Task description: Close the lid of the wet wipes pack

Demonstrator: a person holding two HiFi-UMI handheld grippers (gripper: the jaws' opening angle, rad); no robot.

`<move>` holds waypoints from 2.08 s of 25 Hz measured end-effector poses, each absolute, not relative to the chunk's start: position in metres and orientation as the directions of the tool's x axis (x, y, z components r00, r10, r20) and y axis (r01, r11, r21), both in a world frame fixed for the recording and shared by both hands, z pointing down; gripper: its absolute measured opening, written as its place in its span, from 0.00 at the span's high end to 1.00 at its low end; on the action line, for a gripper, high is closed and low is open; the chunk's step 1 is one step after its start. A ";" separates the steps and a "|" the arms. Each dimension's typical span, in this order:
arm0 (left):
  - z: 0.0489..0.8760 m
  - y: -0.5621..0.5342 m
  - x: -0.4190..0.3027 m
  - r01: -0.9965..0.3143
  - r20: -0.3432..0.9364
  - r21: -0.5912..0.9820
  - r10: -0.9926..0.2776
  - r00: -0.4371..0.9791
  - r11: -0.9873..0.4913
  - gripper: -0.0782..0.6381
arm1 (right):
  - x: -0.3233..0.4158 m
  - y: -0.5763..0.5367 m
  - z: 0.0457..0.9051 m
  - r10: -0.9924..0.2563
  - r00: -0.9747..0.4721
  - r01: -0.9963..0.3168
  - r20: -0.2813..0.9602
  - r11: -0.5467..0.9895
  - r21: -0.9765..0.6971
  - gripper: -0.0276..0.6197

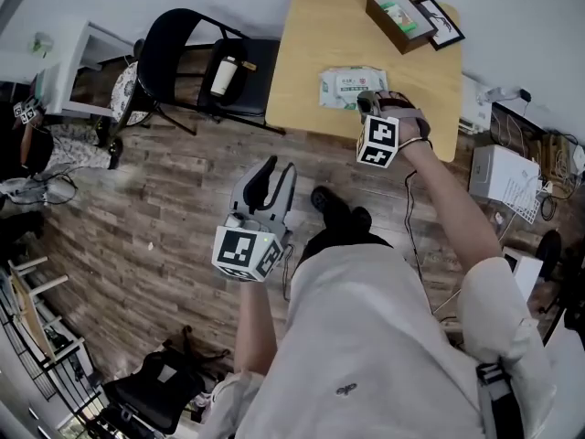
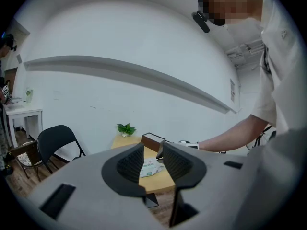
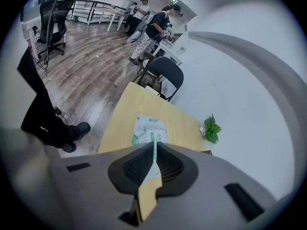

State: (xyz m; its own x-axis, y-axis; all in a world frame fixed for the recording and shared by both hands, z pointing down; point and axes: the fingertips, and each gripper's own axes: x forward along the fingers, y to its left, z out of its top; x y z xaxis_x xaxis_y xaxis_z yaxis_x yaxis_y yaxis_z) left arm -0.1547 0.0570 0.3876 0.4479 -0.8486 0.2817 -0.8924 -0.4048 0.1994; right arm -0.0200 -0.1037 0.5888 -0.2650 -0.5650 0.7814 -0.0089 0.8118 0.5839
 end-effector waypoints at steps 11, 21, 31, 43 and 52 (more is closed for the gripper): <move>0.367 0.080 -0.094 -0.863 0.252 0.171 -0.826 0.505 -0.476 0.72 | 0.006 -0.032 0.516 -0.600 -0.396 -0.123 0.695 0.785 0.607 0.96; 0.354 0.099 -0.050 -0.830 0.230 0.145 -0.798 0.558 -0.539 0.73 | 0.025 0.023 0.448 -0.613 -0.513 -0.310 0.600 0.785 0.536 0.96; 0.350 0.116 -0.037 -0.832 0.223 0.123 -0.802 0.554 -0.541 0.76 | 0.027 0.062 0.401 -0.555 -0.664 -0.482 0.502 0.830 0.281 0.96; 0.347 0.118 -0.019 -0.824 0.228 0.102 -0.793 0.565 -0.557 0.85 | 0.028 0.094 0.364 -0.518 -0.763 -0.525 0.386 0.846 0.095 0.96; 0.350 0.119 -0.010 -0.825 0.256 0.086 -0.788 0.560 -0.558 0.88 | 0.034 0.104 0.358 -0.515 -0.781 -0.535 0.354 0.843 0.048 0.96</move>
